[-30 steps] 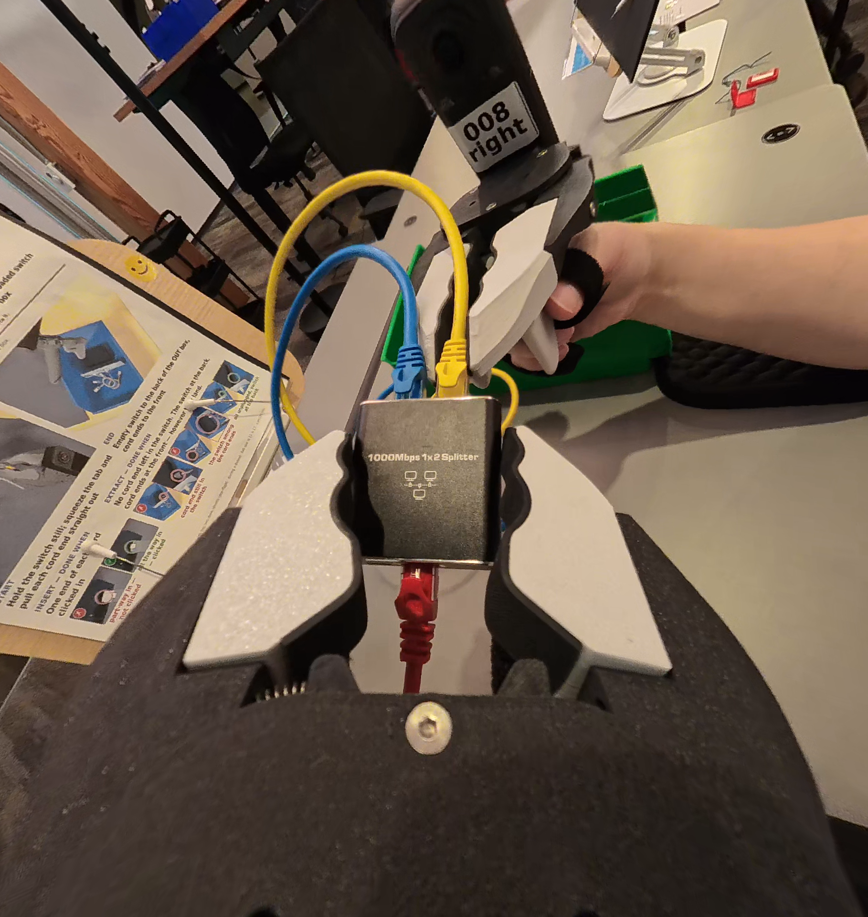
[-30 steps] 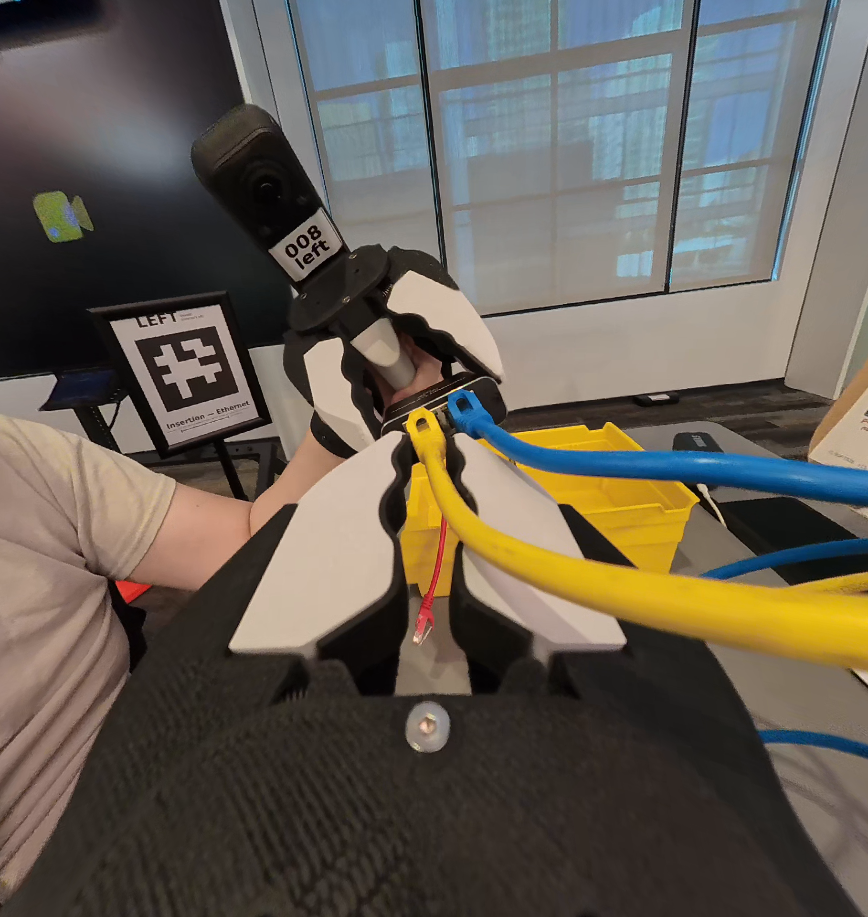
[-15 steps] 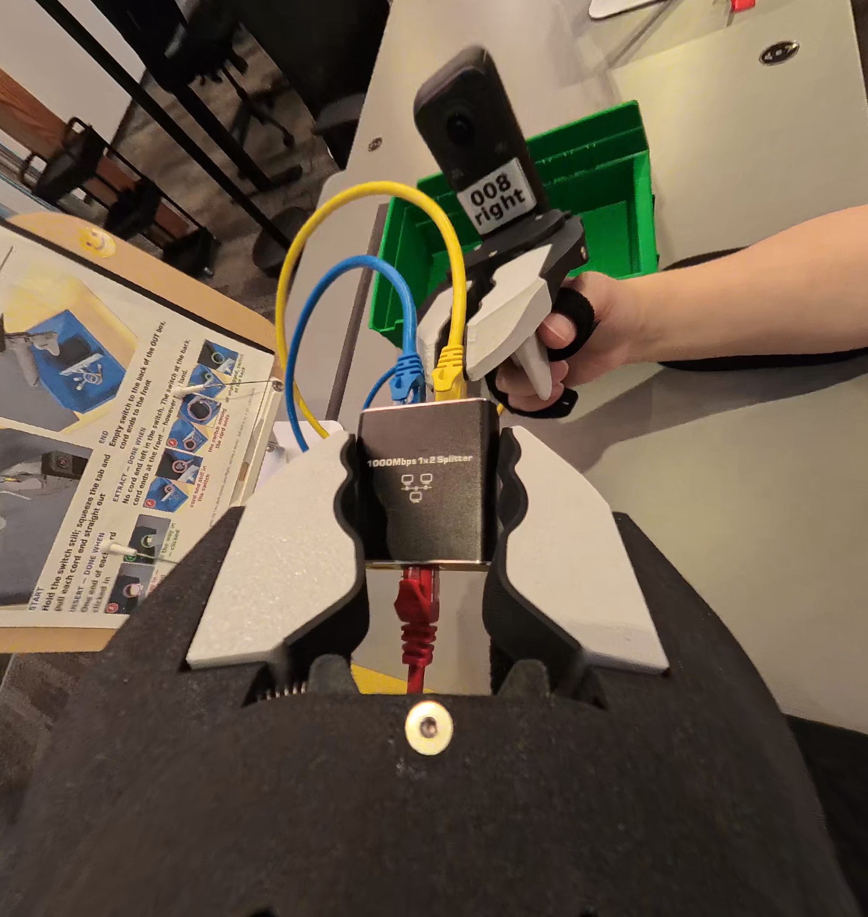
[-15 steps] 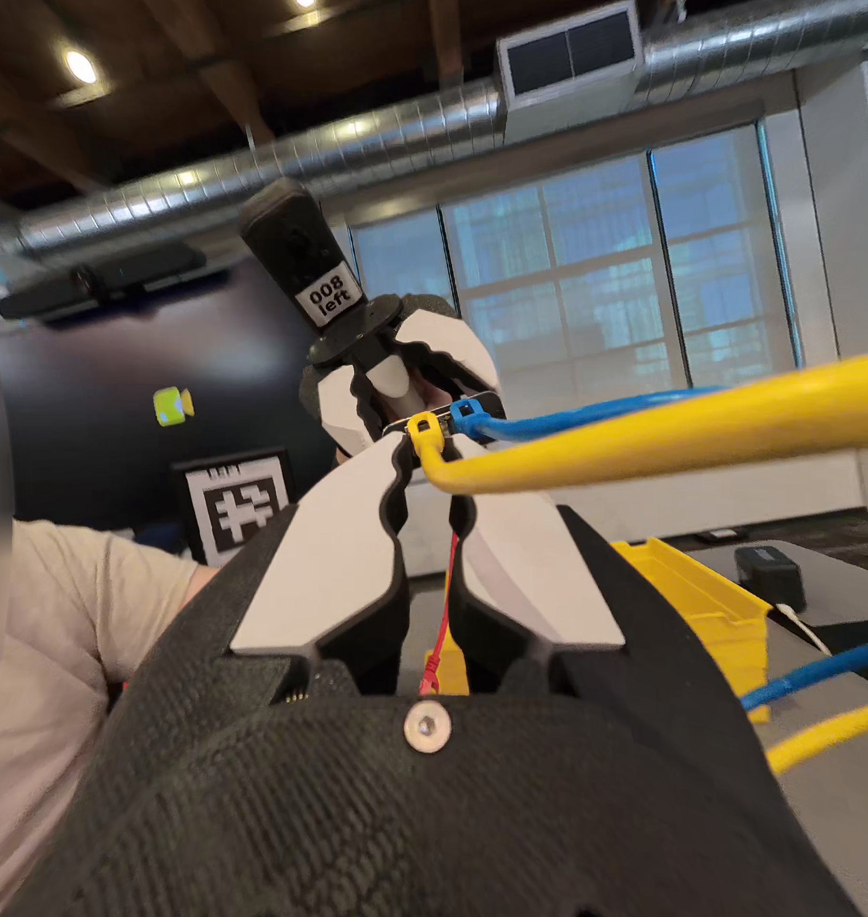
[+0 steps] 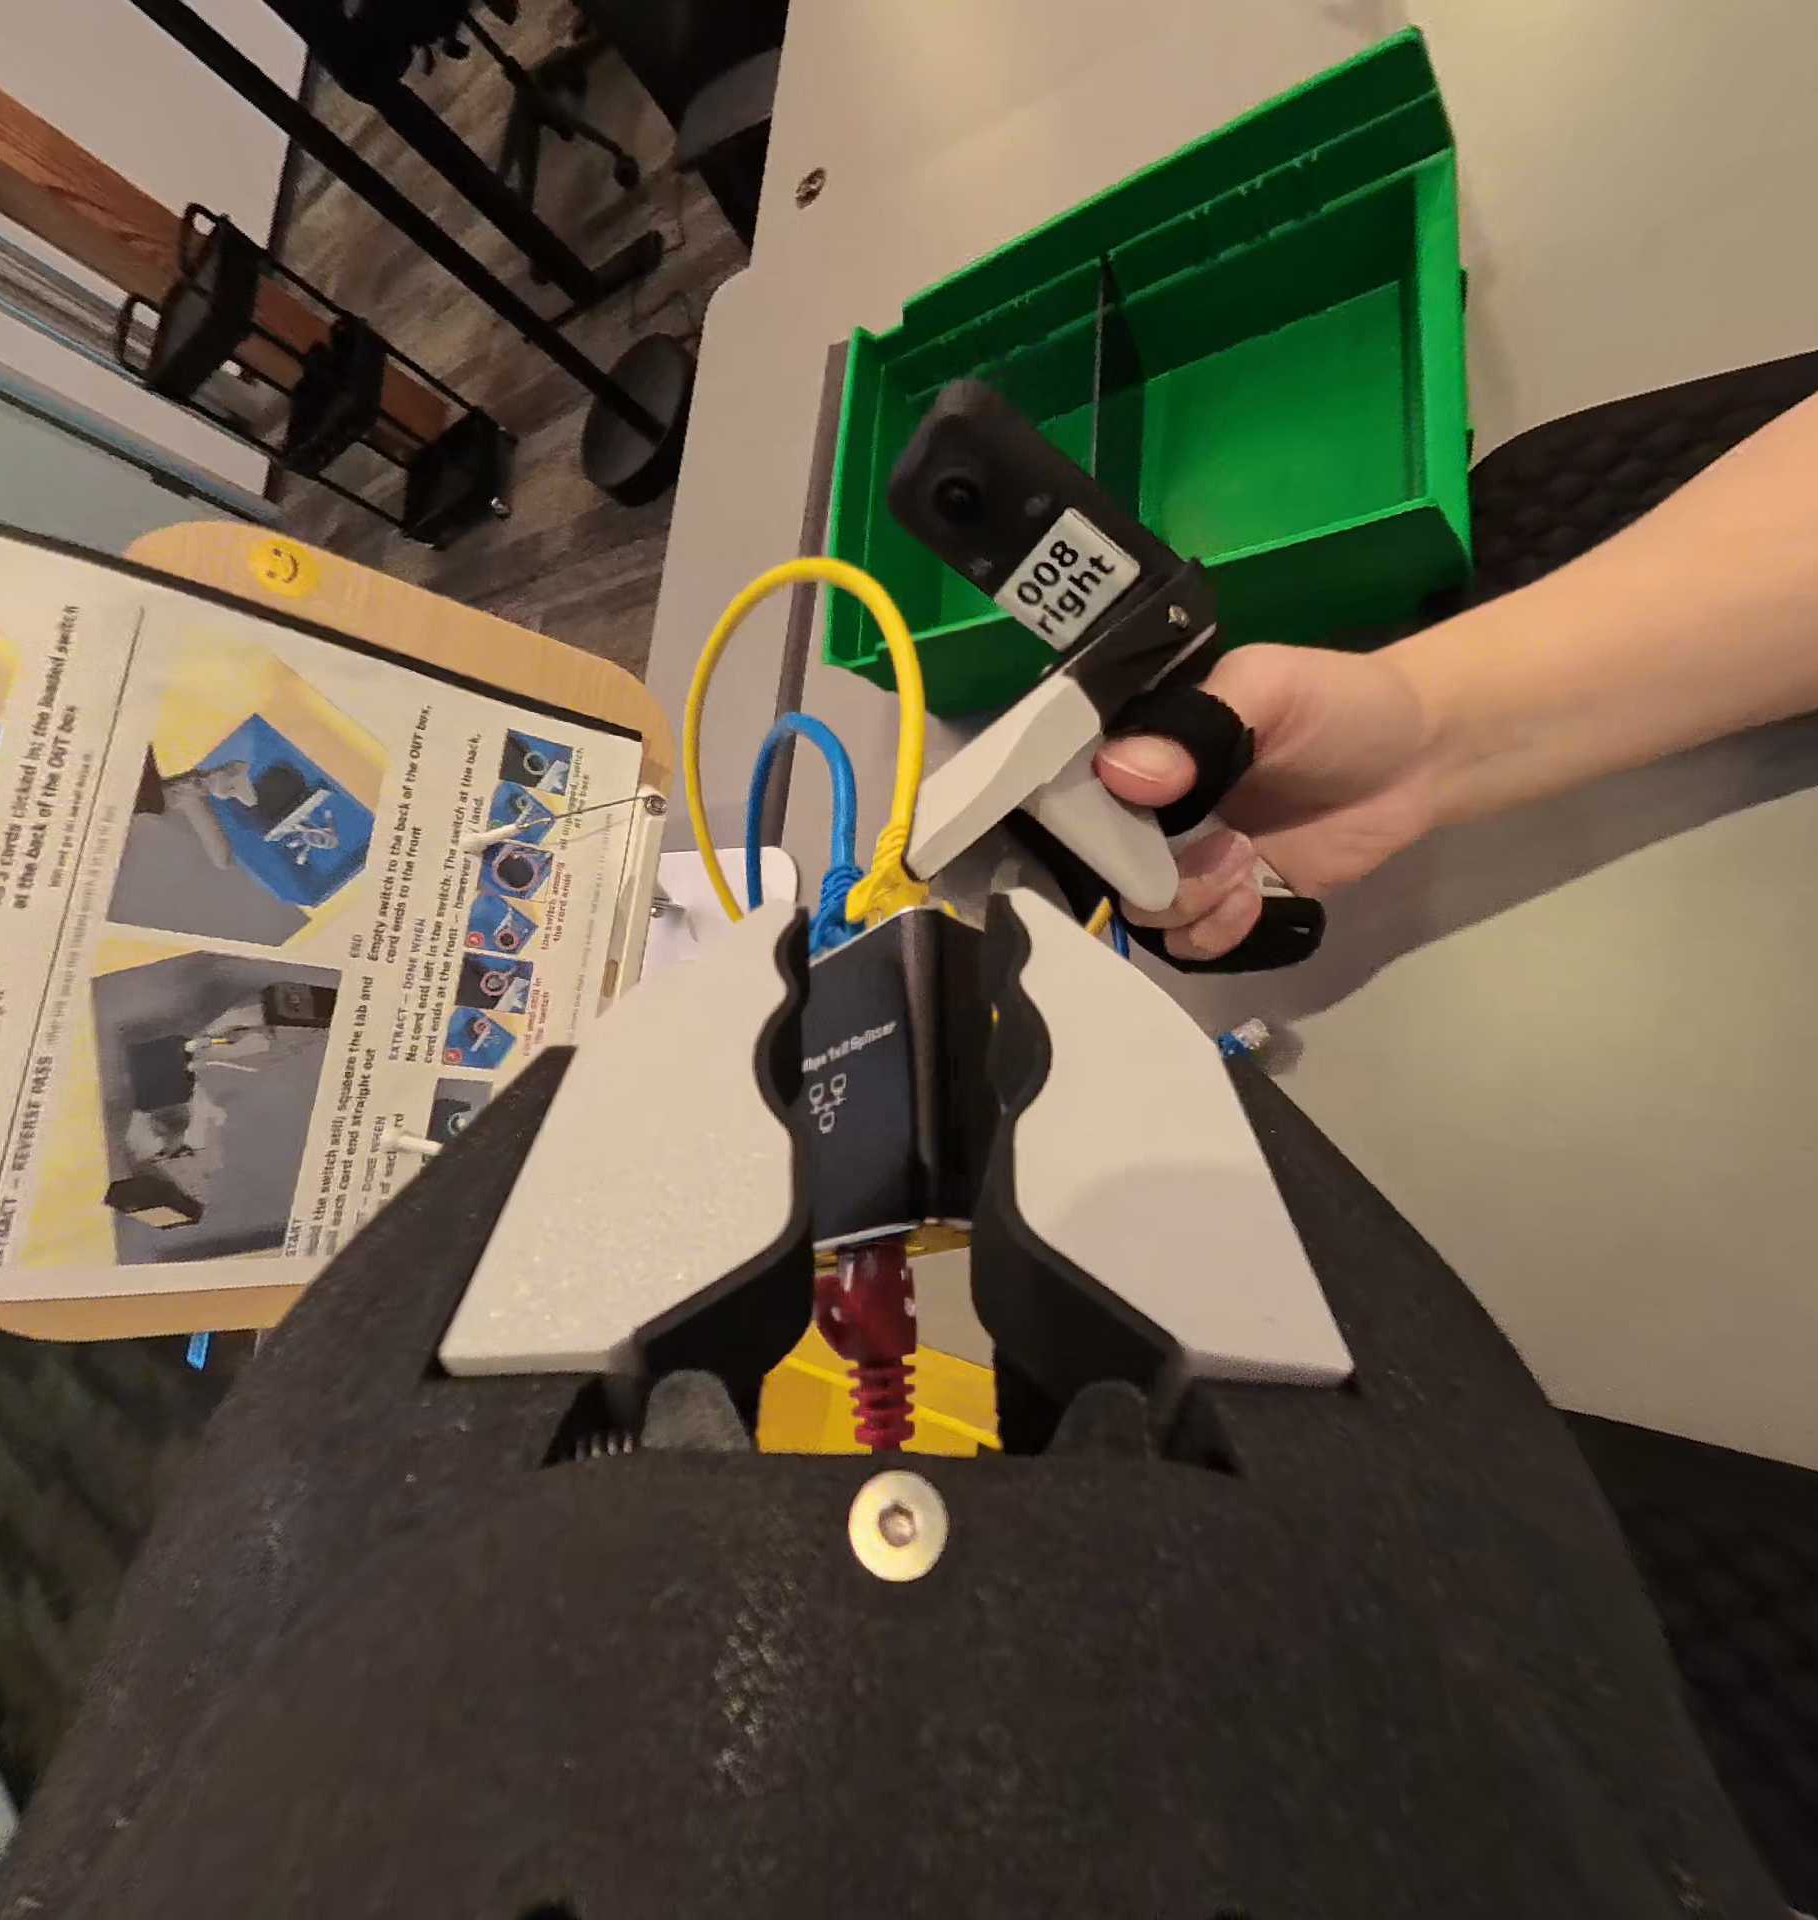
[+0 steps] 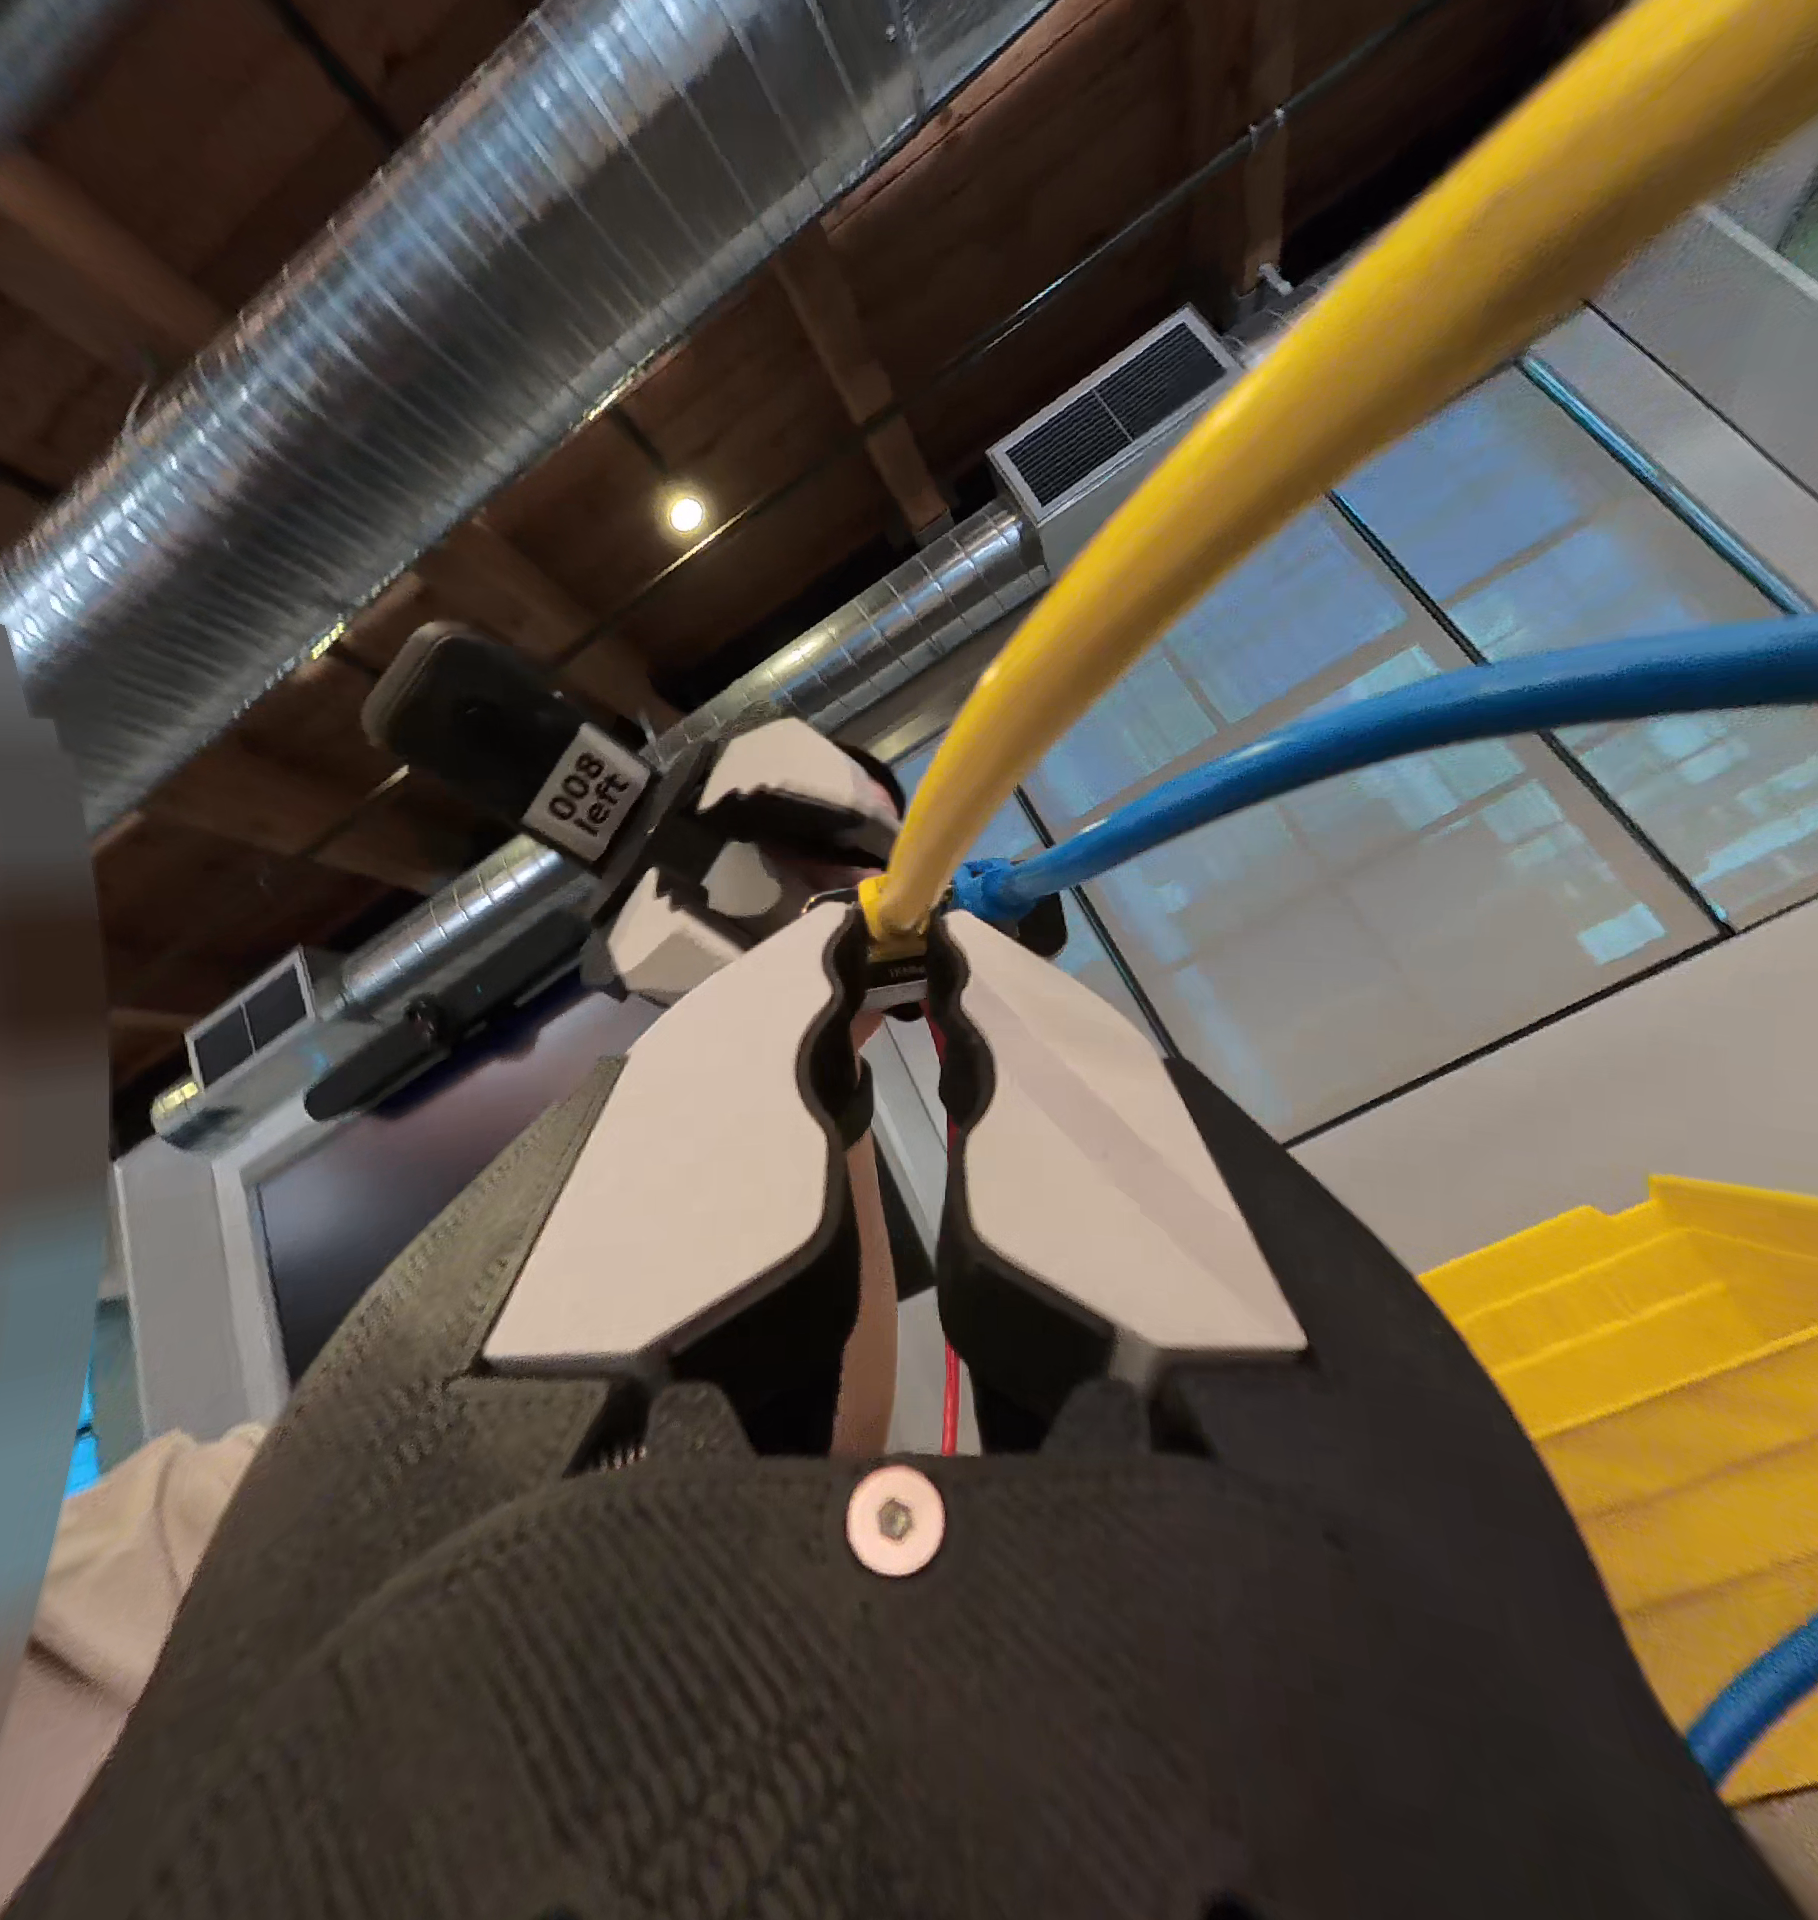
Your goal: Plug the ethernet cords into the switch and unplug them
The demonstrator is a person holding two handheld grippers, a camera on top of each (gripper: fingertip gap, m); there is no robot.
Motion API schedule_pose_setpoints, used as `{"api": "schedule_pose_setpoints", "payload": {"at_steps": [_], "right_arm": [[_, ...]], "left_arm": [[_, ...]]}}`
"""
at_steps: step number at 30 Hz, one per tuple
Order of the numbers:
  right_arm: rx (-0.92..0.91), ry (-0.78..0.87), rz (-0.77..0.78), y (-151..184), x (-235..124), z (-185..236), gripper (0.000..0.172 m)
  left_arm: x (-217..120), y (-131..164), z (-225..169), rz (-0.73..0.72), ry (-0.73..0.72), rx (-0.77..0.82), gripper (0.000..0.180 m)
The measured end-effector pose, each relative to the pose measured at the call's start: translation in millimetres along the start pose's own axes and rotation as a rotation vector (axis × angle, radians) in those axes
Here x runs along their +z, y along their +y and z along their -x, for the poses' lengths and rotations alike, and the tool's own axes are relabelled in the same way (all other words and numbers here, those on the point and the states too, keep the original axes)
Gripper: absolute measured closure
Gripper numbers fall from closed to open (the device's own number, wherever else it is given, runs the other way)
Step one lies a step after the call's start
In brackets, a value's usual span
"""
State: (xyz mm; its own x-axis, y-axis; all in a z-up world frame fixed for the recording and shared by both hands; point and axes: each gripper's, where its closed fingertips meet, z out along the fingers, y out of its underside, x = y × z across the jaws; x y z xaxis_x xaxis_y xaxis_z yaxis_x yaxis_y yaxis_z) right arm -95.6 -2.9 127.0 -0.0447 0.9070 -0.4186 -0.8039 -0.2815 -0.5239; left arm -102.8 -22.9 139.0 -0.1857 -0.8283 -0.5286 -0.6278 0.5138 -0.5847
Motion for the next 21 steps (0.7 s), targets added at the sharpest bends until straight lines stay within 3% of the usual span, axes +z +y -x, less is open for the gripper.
{"api": "schedule_pose_setpoints", "payload": {"at_steps": [3, 10, 12, 16, 21], "right_arm": [[0.064, 0.042, -0.004, 6.9, -0.6, -10.6, 0.161], [0.007, 0.113, 0.033, 16.4, 3.5, -16.5, 0.16], [-0.065, 0.169, 0.052, 18.2, 3.9, -17.5, 0.16], [-0.228, 0.267, 0.098, 20.7, 7.8, -12.3, 0.16], [-0.44, 0.39, 0.153, 19.8, 7.6, -11.3, 0.16]], "left_arm": [[-10.0, 7.0, -7.6, 0.069, -0.024, -0.032, 0.125], [-14.6, 68.3, 7.0, 0.336, -0.462, 0.167, 0.13], [-5.6, 74.1, 6.6, 0.328, -0.481, 0.152, 0.132], [9.5, 81.8, 18.7, 0.285, -0.565, 0.196, 0.154], [20.9, 83.5, 31.2, 0.184, -0.681, 0.247, 0.154]]}}
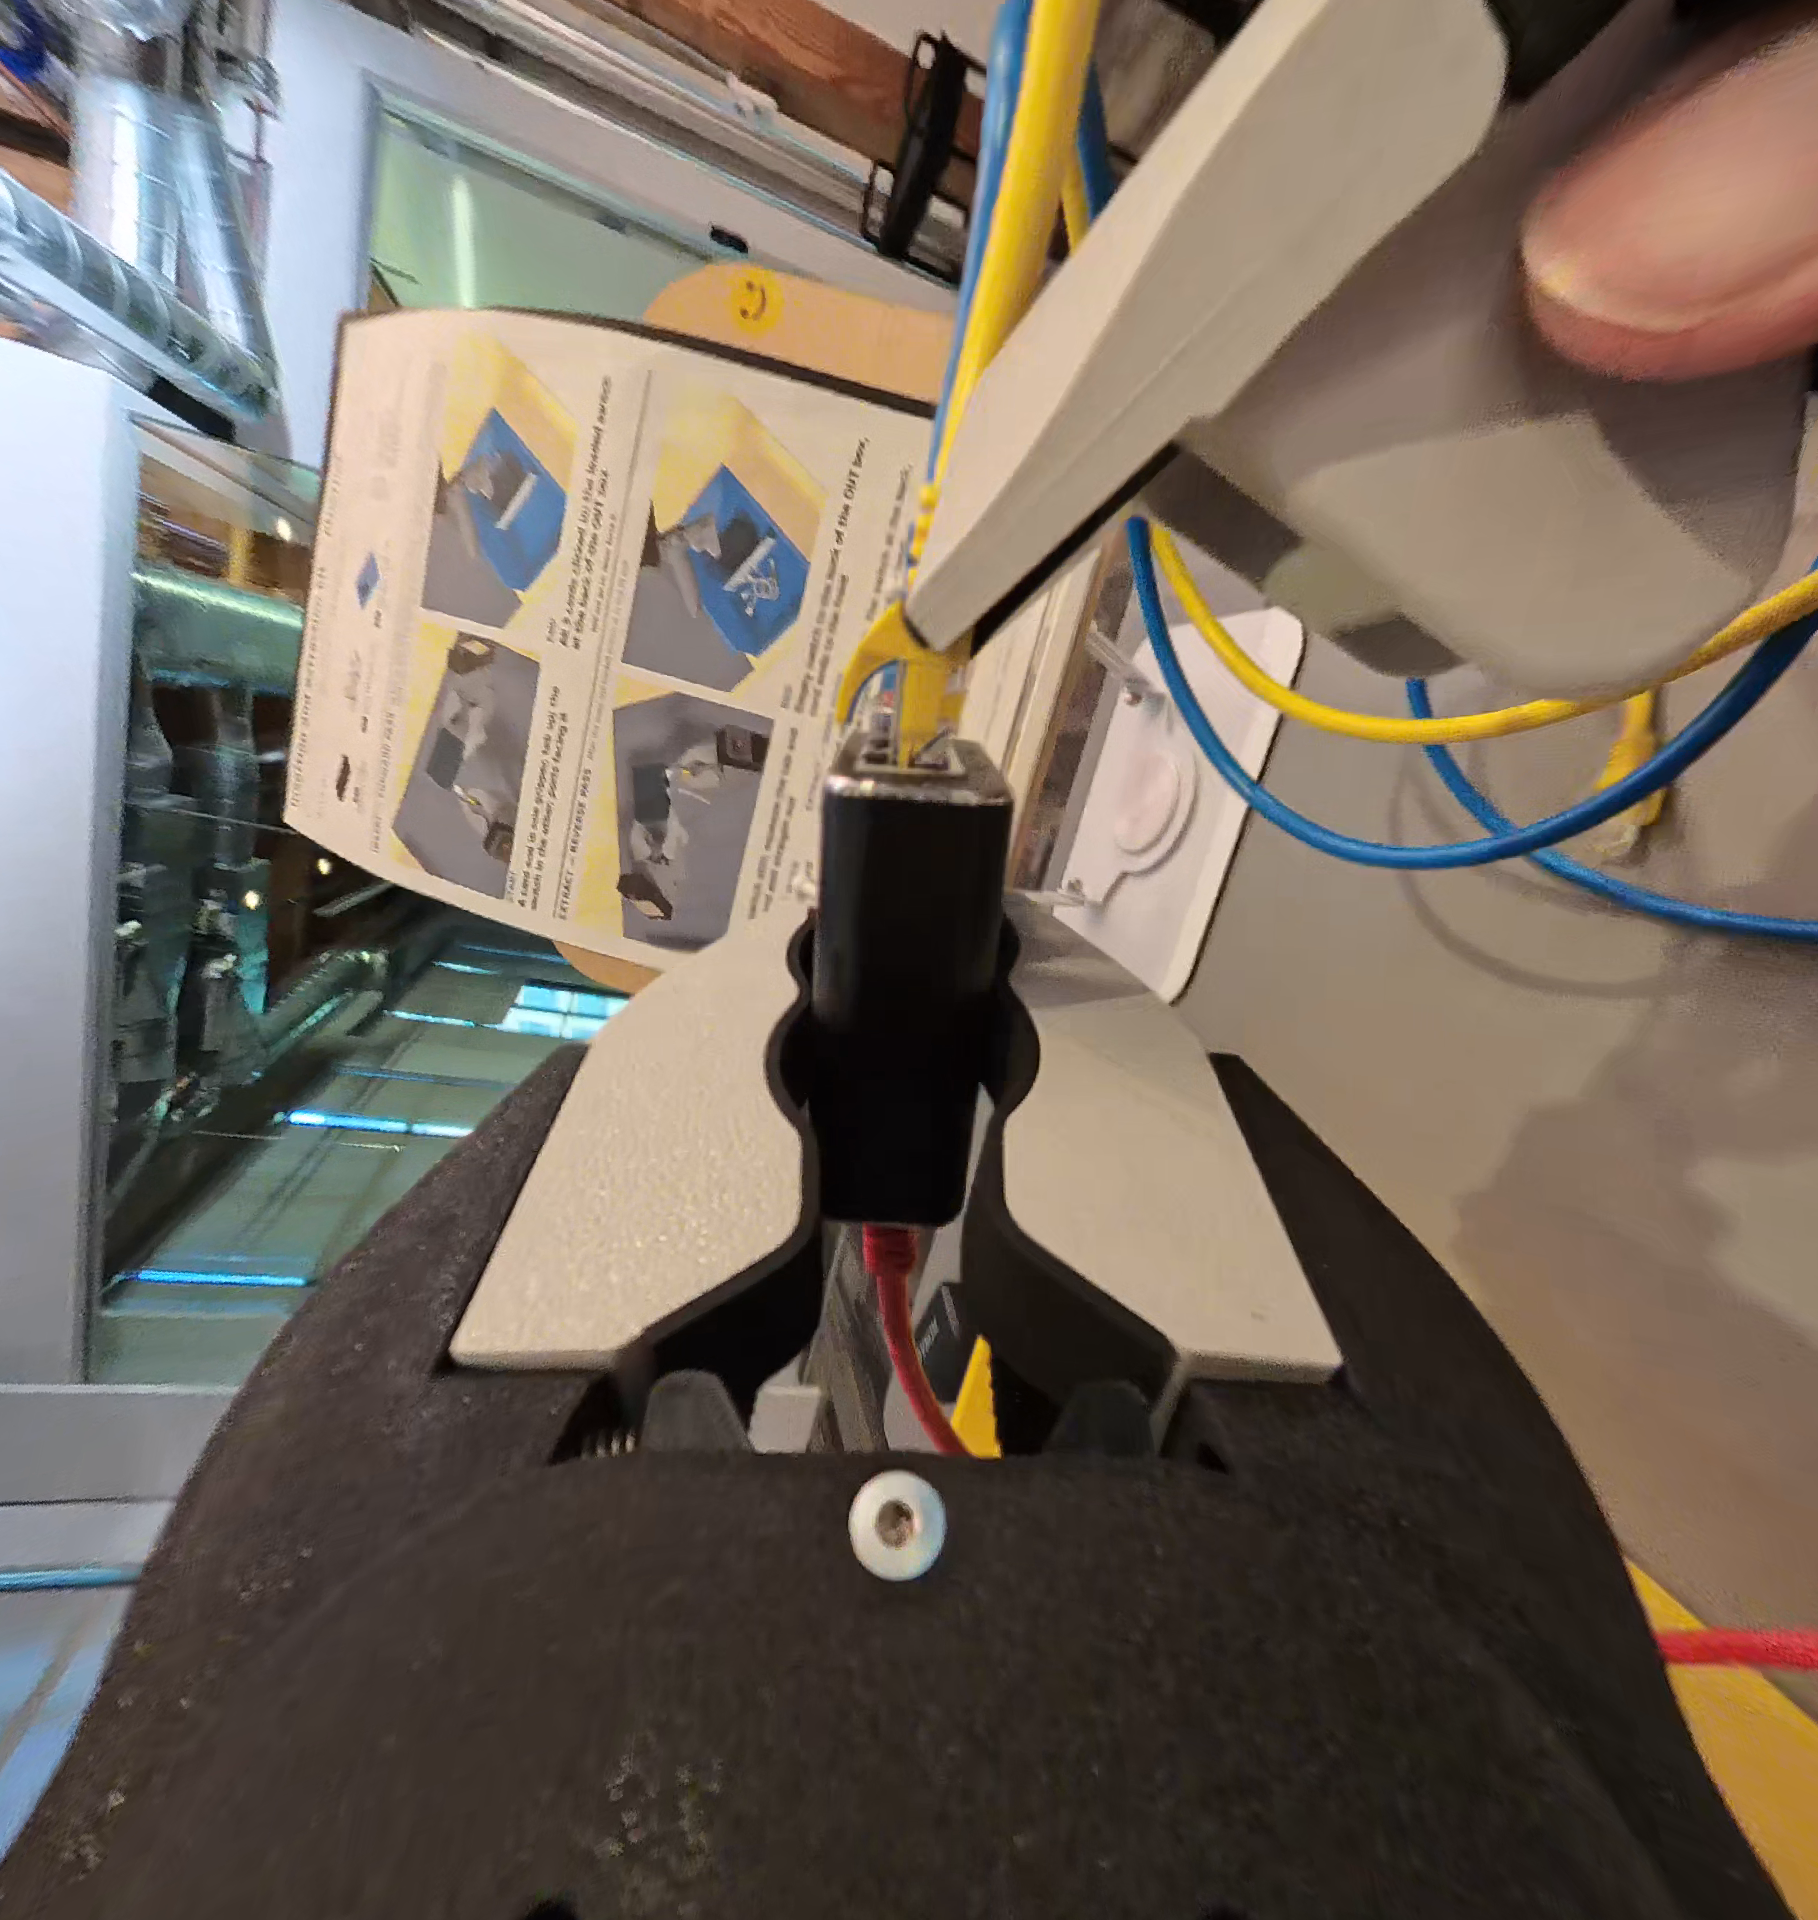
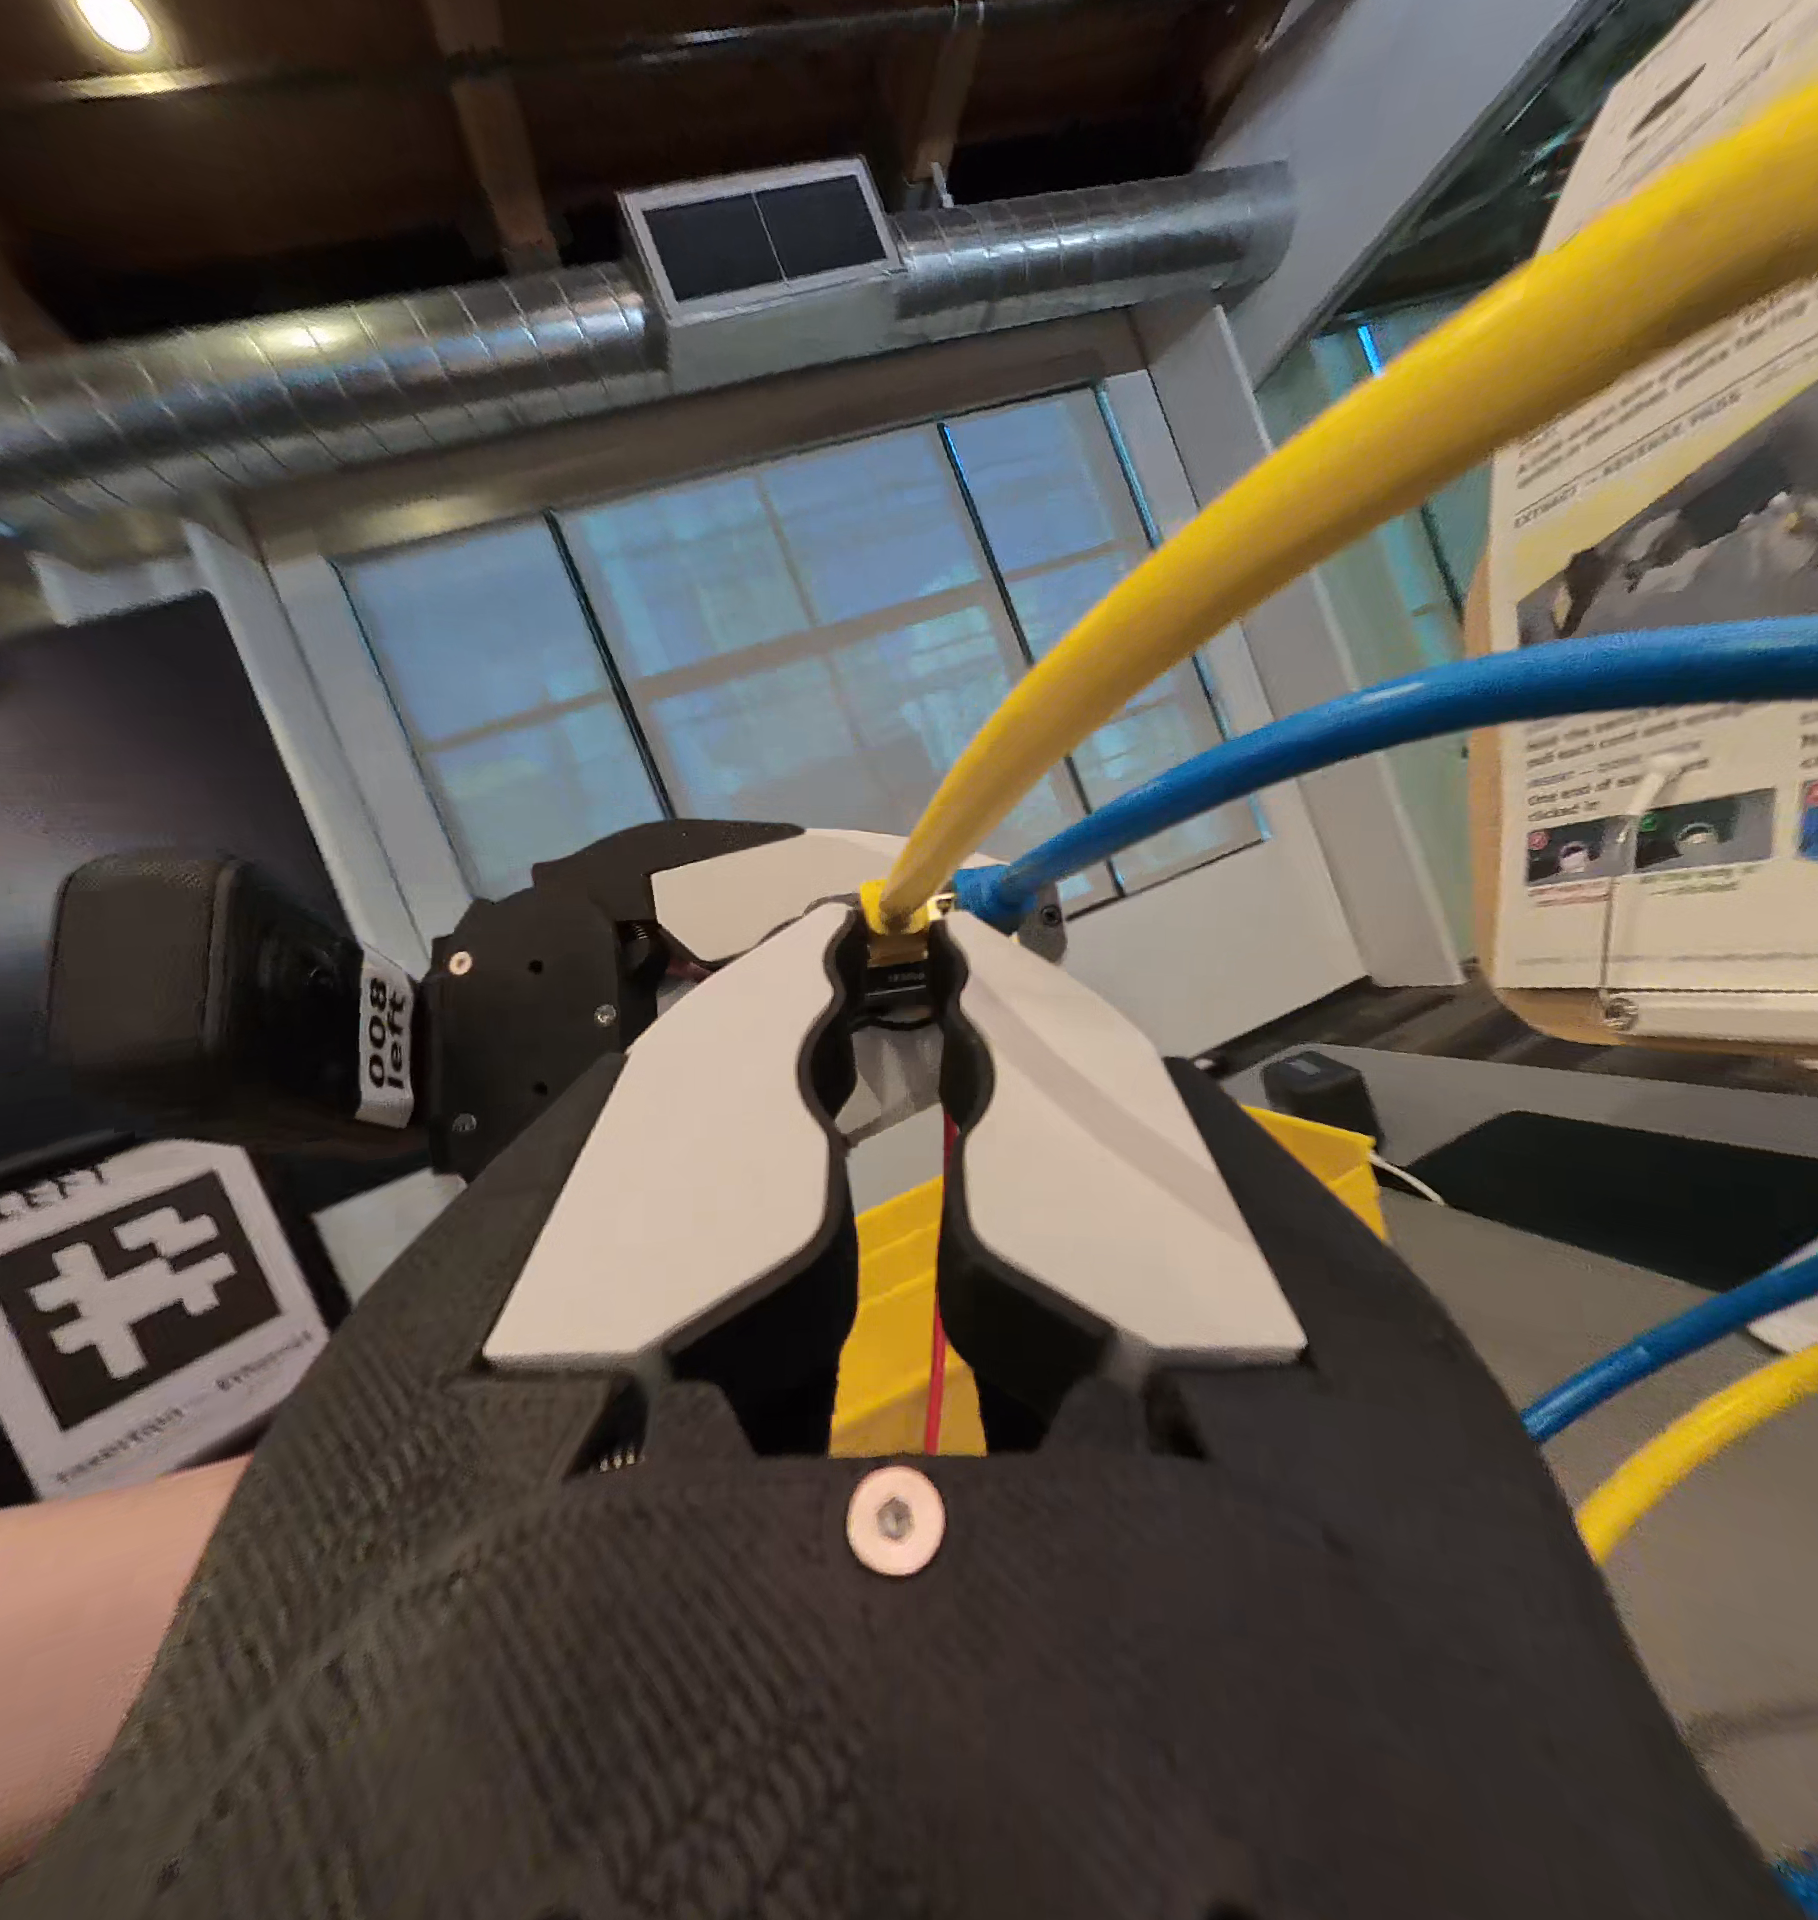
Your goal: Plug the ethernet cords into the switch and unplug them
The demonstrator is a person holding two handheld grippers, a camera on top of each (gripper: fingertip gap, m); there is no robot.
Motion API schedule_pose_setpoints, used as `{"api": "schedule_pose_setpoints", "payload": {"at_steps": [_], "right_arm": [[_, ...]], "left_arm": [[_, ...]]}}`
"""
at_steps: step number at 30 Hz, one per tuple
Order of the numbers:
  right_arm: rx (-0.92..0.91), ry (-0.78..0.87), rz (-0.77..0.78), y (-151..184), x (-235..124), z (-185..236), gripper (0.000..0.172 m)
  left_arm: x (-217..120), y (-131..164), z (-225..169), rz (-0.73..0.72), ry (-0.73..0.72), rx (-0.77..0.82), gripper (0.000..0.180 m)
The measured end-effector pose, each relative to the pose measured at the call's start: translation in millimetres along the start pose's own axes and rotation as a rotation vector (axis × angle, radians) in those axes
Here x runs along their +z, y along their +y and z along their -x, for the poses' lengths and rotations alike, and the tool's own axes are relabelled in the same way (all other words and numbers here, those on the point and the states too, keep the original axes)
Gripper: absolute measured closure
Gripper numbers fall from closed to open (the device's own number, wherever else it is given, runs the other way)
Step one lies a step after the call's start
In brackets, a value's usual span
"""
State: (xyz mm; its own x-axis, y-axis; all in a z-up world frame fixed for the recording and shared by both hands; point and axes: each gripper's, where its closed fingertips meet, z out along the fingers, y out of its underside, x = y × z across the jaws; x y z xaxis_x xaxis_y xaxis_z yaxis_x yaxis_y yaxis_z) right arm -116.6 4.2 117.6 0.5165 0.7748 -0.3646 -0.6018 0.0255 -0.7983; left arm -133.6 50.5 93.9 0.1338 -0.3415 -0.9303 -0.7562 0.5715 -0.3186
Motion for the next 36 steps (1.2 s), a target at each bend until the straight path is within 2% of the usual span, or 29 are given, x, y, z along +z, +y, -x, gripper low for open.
{"api": "schedule_pose_setpoints", "payload": {"at_steps": [8, 11, 16, 23, 32, 36], "right_arm": [[-0.284, 0.091, 0.087, -0.9, 1.9, 1.9, 0.159], [-0.418, 0.079, 0.178, -2.0, 3.3, 6.6, 0.158], [-0.677, 0.114, 0.191, -22.5, -2.1, 16.4, 0.156], [-0.677, 0.044, 0.311, -12.5, 0.2, 27.1, 0.157], [-0.548, 0.034, 0.259, -14.2, 0.6, 28.4, 0.161], [-0.581, 0.029, 0.325, -8.9, -2.3, 25.2, 0.161]], "left_arm": [[14.7, -7.9, 10.1, -0.106, -0.165, 0.045, 0.154], [14.2, -10.8, 17.3, -0.142, -0.21, 0.023, 0.154], [11.6, -11.4, 31.2, -0.179, -0.262, -0.026, 0.154], [-0.2, -11.6, 33.2, -0.209, -0.298, 0.005, 0.154], [-5.3, -16.5, 30.3, -0.197, -0.317, 0.063, 0.154], [-4.2, -14.3, 26.9, -0.176, -0.306, 0.086, 0.154]]}}
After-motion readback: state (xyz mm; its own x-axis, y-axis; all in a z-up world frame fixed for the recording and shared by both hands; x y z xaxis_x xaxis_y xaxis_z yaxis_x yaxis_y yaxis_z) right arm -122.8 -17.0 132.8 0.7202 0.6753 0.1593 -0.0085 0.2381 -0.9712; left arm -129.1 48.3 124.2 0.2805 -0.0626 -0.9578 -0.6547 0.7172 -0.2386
